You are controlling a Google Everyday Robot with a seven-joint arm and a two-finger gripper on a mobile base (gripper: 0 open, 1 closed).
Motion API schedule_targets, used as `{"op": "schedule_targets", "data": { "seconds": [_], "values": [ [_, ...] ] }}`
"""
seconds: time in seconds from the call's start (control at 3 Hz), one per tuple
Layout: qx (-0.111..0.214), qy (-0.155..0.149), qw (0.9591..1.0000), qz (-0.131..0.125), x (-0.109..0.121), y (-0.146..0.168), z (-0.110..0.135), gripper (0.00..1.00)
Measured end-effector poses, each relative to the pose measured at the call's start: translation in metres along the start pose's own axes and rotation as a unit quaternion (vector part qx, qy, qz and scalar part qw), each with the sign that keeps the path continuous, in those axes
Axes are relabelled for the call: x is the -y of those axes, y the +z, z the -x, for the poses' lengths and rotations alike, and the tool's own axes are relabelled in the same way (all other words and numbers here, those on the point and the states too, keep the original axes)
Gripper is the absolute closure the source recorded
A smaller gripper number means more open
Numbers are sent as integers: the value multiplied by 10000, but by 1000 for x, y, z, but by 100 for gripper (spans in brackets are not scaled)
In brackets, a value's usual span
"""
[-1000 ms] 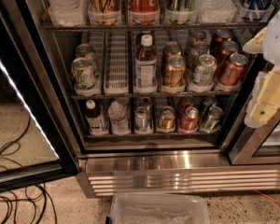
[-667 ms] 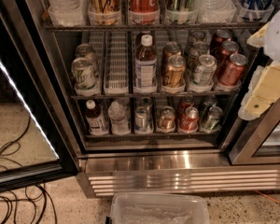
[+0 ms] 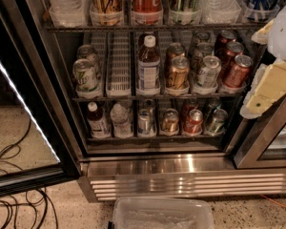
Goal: Pick water bottle from top shelf of fridge
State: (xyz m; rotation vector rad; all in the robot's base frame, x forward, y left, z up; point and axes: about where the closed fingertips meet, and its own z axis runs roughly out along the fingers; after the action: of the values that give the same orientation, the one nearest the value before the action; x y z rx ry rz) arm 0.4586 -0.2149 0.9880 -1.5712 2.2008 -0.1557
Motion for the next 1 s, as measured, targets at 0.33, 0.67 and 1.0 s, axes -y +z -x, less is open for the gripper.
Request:
{"op": "schedule_targets", "data": {
  "seconds": [0.33,0.67,1.0],
  "values": [
    [69,211,9989,-421,14,-9,-1,0],
    [154,699,9887,-1319,33,-35,-12,0],
    [334,1336,9667,-2157,41,-61,-27,0]
  ]
}}
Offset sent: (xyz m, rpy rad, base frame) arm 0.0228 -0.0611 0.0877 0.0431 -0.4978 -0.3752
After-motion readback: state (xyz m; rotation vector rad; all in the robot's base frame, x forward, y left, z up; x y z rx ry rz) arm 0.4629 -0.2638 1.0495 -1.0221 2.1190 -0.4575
